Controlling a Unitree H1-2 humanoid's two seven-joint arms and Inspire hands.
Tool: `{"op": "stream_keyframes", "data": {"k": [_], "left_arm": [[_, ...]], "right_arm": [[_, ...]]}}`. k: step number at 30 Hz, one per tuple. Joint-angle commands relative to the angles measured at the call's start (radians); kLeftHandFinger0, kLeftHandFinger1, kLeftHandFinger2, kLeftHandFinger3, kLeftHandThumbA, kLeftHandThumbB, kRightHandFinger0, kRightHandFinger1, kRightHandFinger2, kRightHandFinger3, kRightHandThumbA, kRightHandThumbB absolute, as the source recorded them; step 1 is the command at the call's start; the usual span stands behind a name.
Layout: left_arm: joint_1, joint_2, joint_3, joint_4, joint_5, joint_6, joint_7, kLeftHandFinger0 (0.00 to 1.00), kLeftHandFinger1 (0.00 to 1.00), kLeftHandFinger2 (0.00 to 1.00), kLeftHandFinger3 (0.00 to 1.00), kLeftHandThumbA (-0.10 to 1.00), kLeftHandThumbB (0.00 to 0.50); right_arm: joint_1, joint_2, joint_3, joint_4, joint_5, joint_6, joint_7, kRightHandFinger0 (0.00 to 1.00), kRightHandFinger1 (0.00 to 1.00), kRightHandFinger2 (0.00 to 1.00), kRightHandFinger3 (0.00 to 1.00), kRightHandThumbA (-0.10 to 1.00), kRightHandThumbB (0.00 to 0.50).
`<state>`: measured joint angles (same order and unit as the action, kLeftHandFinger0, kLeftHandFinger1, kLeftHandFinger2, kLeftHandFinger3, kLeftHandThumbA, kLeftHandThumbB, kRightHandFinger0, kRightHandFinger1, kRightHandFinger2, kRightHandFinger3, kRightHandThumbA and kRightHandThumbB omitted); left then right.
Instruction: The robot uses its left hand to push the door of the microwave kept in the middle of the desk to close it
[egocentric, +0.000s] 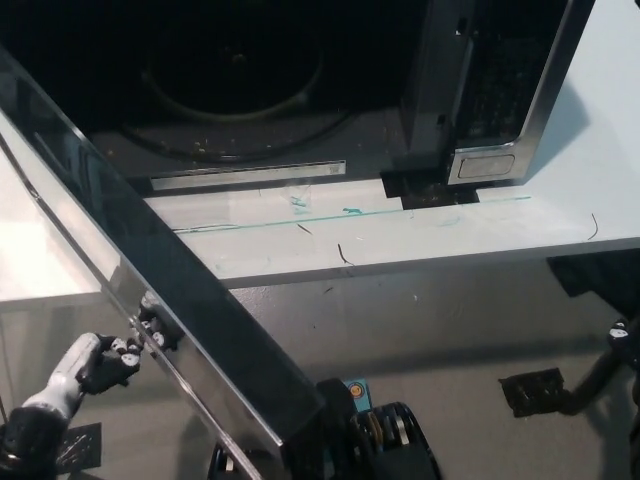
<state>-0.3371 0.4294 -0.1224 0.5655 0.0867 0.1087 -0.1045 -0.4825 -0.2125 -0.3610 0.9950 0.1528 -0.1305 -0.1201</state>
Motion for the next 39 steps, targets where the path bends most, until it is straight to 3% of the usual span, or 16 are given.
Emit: {"op": "stream_keyframes", "data": {"k": [1,4,7,11,12,15,19,22,26,27,29,30,31,34,37,39], "left_arm": [[-0.015,0.231,-0.222,-0.267,0.123,0.258,-0.383,0.45,0.49,0.62,0.78,0.16,0.052],[-0.035,0.335,-0.334,-0.386,0.162,0.32,-0.509,0.65,0.71,0.83,1.0,0.18,0.011],[-0.049,0.381,-0.383,-0.433,0.159,0.361,-0.556,0.61,0.66,0.8,1.0,0.17,0.011],[-0.075,0.439,-0.447,-0.485,0.191,0.35,-0.6,0.74,0.72,0.83,1.0,0.18,0.0],[-0.077,0.475,-0.432,-0.551,0.172,0.361,-0.633,0.59,0.58,0.7,0.88,0.18,0.004],[-0.079,0.516,-0.413,-0.644,0.188,0.361,-0.699,0.6,0.6,0.71,0.9,0.22,0.0],[-0.074,0.559,-0.349,-0.783,0.192,0.361,-0.803,0.48,0.51,0.64,0.87,0.23,0.021],[-0.056,0.573,-0.272,-0.895,0.157,0.361,-0.866,0.24,0.32,0.49,0.91,0.22,0.07],[-0.031,0.553,-0.172,-1.013,0.202,0.361,-0.958,0.26,0.37,0.52,0.95,0.18,0.079],[-0.038,0.581,-0.152,-1.091,0.161,0.361,-0.931,0.2,0.31,0.46,0.74,0.13,0.062],[-0.042,0.586,-0.118,-1.142,0.15,0.361,-0.945,0.2,0.31,0.45,0.69,0.11,0.062],[-0.047,0.625,-0.085,-1.19,0.031,0.361,-0.857,0.02,0.07,0.21,0.38,-0.02,0.075],[-0.053,0.656,-0.059,-1.234,-0.056,0.361,-0.774,0.0,0.0,0.13,0.24,-0.09,0.094],[-0.053,0.664,0.016,-1.318,-0.103,0.361,-0.676,0.08,0.1,0.18,0.21,-0.1,0.131],[-0.085,0.689,0.066,-1.393,-0.207,0.361,-0.569,0.17,0.28,0.36,0.19,-0.1,0.115],[-0.121,0.674,0.105,-1.433,-0.193,0.361,-0.561,0.35,0.41,0.43,0.24,-0.1,0.094]], "right_arm": [[-0.029,-0.015,-0.02,-0.025,0.038,-0.022,-0.025,1.0,1.0,1.0,1.0,0.25,0.054],[-0.029,-0.017,-0.01,-0.021,0.024,-0.022,-0.034,1.0,1.0,1.0,1.0,0.26,0.035],[-0.028,-0.017,-0.007,-0.016,0.022,-0.024,-0.03,1.0,1.0,1.0,1.0,0.26,0.03],[-0.025,-0.015,-0.017,-0.019,0.039,-0.029,-0.016,1.0,1.0,1.0,1.0,0.24,0.034],[-0.029,-0.013,-0.028,-0.017,0.052,-0.025,-0.019,1.0,1.0,1.0,1.0,0.21,0.054],[-0.028,-0.014,-0.027,-0.022,0.048,-0.019,-0.032,0.98,0.97,1.0,0.98,0.21,0.068],[-0.007,-0.012,-0.025,-0.028,0.04,-0.026,-0.043,1.0,1.0,1.0,0.98,0.21,0.067],[0.003,-0.014,-0.019,-0.02,0.041,-0.047,-0.019,1.0,1.0,1.0,1.0,0.2,0.028],[0.002,-0.015,-0.015,-0.011,0.035,-0.057,-0.023,1.0,1.0,1.0,1.0,0.19,0.027],[0.0,-0.017,-0.013,-0.005,0.034,-0.058,-0.019,1.0,1.0,1.0,1.0,0.2,0.031],[-0.001,-0.018,-0.013,-0.002,0.035,-0.058,-0.017,1.0,1.0,1.0,1.0,0.21,0.033],[-0.004,-0.02,-0.007,0.002,0.024,-0.047,-0.03,1.0,1.0,1.0,1.0,0.24,0.043],[-0.004,-0.02,-0.007,0.001,0.024,-0.044,-0.033,1.0,1.0,1.0,1.0,0.24,0.046],[0.016,-0.018,-0.008,-0.005,0.029,-0.054,-0.017,1.0,1.0,1.0,1.0,0.22,0.027],[0.03,-0.017,-0.007,-0.015,0.028,-0.052,-0.015,1.0,1.0,1.0,1.0,0.22,0.029],[0.035,-0.017,-0.005,-0.014,0.025,-0.056,-0.016,1.0,1.0,1.0,1.0,0.21,0.034]]}}
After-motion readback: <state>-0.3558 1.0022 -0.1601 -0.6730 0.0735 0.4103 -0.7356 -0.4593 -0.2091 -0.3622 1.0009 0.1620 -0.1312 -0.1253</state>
